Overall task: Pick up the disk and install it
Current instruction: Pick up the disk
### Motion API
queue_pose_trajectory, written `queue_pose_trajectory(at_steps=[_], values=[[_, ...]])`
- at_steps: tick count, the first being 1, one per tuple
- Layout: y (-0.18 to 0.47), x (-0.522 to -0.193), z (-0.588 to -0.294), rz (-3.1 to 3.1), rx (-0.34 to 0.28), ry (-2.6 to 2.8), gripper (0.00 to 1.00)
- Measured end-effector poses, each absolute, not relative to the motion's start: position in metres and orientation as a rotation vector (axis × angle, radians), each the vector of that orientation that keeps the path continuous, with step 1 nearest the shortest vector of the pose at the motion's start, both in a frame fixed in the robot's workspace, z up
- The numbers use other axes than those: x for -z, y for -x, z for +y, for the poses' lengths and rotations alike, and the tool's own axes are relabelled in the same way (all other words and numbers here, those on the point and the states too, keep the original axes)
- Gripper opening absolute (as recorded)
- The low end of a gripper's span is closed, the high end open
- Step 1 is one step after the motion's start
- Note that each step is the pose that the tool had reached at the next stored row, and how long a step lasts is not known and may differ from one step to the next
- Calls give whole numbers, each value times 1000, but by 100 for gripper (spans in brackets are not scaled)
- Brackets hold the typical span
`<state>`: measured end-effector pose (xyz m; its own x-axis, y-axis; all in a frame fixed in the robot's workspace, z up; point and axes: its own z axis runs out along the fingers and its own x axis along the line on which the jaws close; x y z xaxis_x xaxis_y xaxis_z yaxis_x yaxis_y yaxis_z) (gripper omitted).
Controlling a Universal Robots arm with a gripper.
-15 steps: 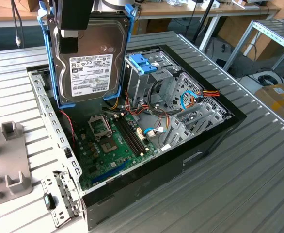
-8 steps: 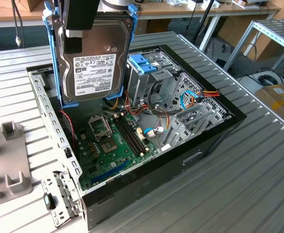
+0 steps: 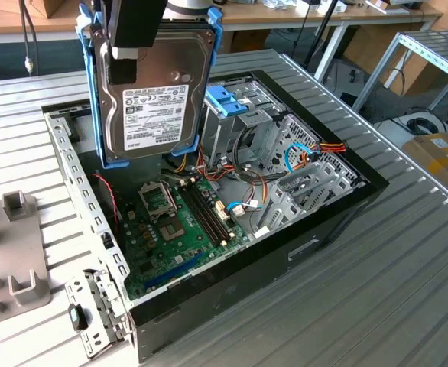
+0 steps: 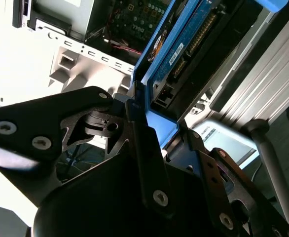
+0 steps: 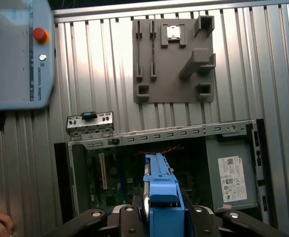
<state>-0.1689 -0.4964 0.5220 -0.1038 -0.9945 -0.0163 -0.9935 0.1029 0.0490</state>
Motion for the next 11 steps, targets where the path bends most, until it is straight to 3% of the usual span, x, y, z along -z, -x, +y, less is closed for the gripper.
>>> queue_pose_trajectory(at_steps=[11], values=[[161,-521,-496,-2317,73,-2089,37]])
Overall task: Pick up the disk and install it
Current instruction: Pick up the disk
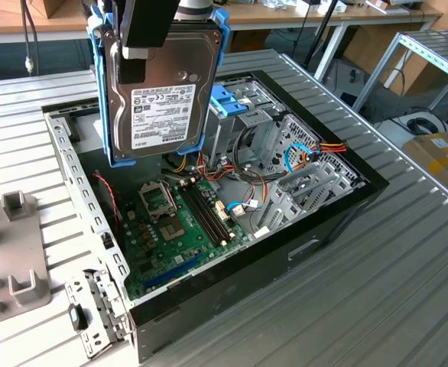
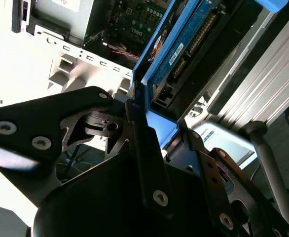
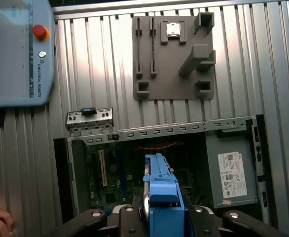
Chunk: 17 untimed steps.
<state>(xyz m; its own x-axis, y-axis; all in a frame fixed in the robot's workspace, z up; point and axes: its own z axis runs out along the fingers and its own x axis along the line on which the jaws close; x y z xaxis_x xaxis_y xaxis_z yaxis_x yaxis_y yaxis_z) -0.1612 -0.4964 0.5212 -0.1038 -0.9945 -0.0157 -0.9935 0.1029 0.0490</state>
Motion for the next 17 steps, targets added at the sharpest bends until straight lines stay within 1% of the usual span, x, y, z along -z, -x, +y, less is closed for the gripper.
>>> queue_pose_trajectory(at_steps=[17], values=[[150,-520,-496,-2317,72,-2089,37]])
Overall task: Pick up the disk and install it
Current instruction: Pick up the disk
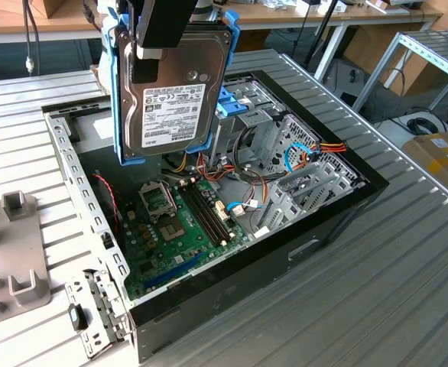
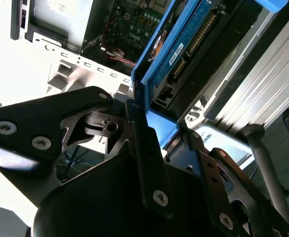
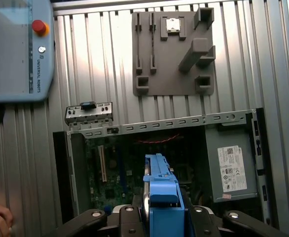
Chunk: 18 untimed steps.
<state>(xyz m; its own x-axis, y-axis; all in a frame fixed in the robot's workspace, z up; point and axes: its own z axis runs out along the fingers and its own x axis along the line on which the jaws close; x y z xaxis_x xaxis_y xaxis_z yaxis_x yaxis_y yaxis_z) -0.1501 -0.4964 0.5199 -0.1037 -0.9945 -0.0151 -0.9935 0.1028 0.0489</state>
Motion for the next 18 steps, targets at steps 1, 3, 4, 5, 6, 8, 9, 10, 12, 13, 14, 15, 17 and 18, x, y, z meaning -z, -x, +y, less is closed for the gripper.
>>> queue_pose_trajectory(at_steps=[1,3,4,5,6,8,9,10,12,13,14,15,17,18], values=[[150,-520,-496,-2317,72,-2088,37],[148,-520,-496,-2317,72,-2088,37],[147,-520,-496,-2317,72,-2088,37],[146,-519,-496,-2317,72,-2088,37],[146,-519,-496,-2317,72,-2088,37],[144,-519,-496,-2317,72,-2088,37],[144,-519,-496,-2317,72,-2088,37],[143,-519,-496,-2317,72,-2088,37],[141,-519,-496,-2317,72,-2088,37],[141,-519,-496,-2316,72,-2088,37],[140,-519,-496,-2317,72,-2088,37],[140,-519,-496,-2316,72,-2088,37],[138,-519,-496,-2316,72,-2088,37],[137,-518,-496,-2316,71,-2088,37]])
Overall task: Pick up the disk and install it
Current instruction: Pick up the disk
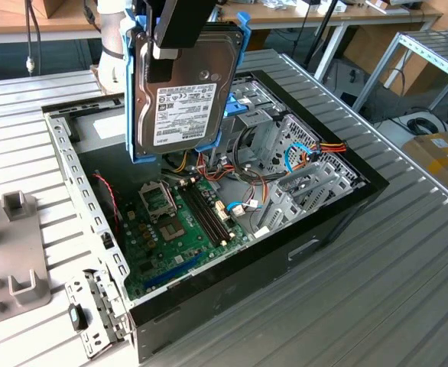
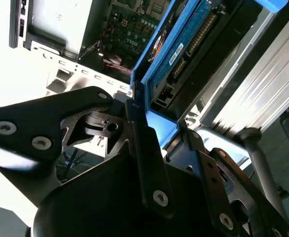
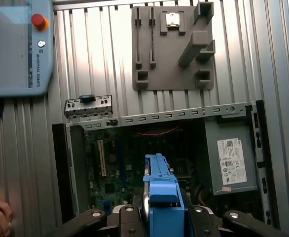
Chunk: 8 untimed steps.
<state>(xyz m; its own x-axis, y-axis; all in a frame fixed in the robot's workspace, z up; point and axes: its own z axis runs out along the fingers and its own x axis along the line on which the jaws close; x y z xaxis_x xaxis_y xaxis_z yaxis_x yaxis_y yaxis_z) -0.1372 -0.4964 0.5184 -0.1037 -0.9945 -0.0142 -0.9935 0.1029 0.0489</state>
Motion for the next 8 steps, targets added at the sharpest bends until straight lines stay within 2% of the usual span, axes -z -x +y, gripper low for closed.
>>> queue_pose_trajectory(at_steps=[8], values=[[132,-518,-496,-2316,71,-2088,37]])
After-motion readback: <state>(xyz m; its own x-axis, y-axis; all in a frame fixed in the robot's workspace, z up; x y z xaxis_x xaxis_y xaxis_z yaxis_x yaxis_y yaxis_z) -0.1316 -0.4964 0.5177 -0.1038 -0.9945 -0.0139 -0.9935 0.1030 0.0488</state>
